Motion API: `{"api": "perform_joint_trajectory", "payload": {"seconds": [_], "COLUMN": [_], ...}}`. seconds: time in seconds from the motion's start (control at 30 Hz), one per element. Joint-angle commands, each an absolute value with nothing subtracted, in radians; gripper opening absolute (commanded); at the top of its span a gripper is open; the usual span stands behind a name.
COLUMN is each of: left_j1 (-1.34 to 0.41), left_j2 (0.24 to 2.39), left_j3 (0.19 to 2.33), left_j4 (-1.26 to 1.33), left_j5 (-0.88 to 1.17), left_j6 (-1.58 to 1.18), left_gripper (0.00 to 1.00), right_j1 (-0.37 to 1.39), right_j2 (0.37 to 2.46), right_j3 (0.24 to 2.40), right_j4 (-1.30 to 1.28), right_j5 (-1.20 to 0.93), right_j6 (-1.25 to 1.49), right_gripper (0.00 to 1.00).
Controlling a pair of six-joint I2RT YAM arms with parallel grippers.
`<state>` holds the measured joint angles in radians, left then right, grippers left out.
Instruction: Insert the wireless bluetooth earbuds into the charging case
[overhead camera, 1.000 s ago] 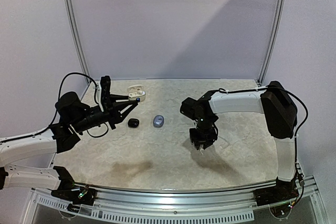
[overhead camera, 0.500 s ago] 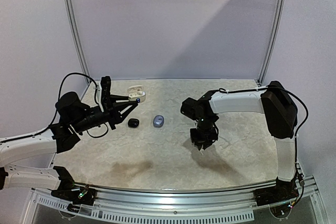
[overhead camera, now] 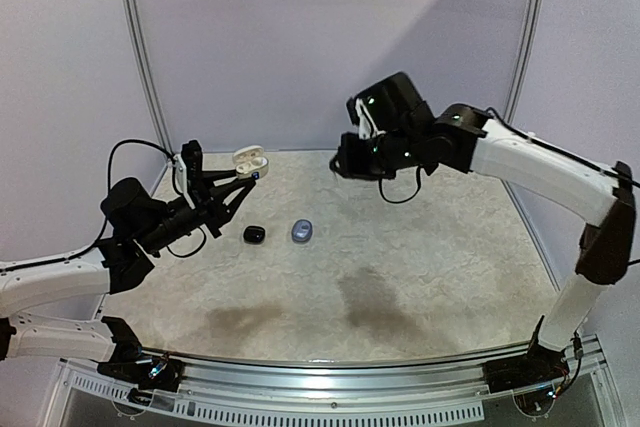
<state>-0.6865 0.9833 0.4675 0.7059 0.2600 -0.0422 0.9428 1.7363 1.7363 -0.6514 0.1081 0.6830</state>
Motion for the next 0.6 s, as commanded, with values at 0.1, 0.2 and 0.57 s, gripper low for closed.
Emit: {"api": "perform_joint_trajectory", "payload": {"seconds": [0.1,0.2,0.57], "left_j1": [-0.687,-0.687,-0.687], "left_j2": [1.008,1.006,1.008], "left_j3": [0.465,0.466,0.474], "left_j4": [0.807,0.805,0.803], "left_j5": [0.205,0.195,0.185], "left_j6": [0.03,0.024,0.005], "left_gripper": [0.0,0.0,0.0], "right_j1": [1.099,1.139,1.19], "right_j2": [1.682,1.741,1.847], "right_j3": [1.673,1.721,1.755], "right_j4": [0.045,0.119,0.174], "right_j5": [0.263,0.264,0.217], "right_j6": [0.477,0.395,0.318], "right_gripper": [0.0,0.0,0.0]}}
